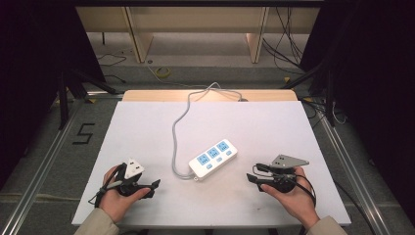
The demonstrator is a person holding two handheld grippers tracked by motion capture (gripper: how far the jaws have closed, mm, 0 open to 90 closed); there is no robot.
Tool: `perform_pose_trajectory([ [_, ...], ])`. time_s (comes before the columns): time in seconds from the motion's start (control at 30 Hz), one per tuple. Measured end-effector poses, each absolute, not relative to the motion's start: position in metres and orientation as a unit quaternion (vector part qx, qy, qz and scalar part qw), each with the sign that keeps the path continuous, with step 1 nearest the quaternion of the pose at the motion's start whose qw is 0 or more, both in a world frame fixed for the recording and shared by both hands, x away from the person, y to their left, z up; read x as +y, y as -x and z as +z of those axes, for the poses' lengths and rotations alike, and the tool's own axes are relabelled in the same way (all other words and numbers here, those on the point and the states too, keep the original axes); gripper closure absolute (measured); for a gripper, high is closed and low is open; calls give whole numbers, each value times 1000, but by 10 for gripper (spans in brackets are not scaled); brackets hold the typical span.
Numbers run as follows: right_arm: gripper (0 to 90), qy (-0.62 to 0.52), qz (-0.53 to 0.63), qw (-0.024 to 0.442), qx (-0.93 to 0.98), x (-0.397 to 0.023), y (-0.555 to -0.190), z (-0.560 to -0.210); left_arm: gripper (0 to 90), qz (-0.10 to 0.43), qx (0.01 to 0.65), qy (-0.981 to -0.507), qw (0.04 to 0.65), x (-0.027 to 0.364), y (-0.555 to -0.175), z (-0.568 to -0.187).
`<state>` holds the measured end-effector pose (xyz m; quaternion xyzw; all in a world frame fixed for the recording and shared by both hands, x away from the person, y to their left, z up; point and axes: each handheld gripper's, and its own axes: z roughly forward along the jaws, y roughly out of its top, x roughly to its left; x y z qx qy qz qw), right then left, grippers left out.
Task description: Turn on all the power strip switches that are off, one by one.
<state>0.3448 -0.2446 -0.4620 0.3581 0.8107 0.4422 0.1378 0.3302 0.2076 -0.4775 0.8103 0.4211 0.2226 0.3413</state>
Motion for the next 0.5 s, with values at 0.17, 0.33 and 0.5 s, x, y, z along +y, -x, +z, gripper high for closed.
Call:
perform_pose_trajectory([
  [0.17,619,-350,436,134,818,-243,-344,-458,158,224,420,-812,338,207,-330,-478],
  [0.33,790,-340,421,138,829,-242,-344,-455,158,222,421,-813,336,207,-330,-479],
  [0.5,900,-330,405,145,840,-238,-344,-453,159,222,420,-816,329,206,-330,-480],
])
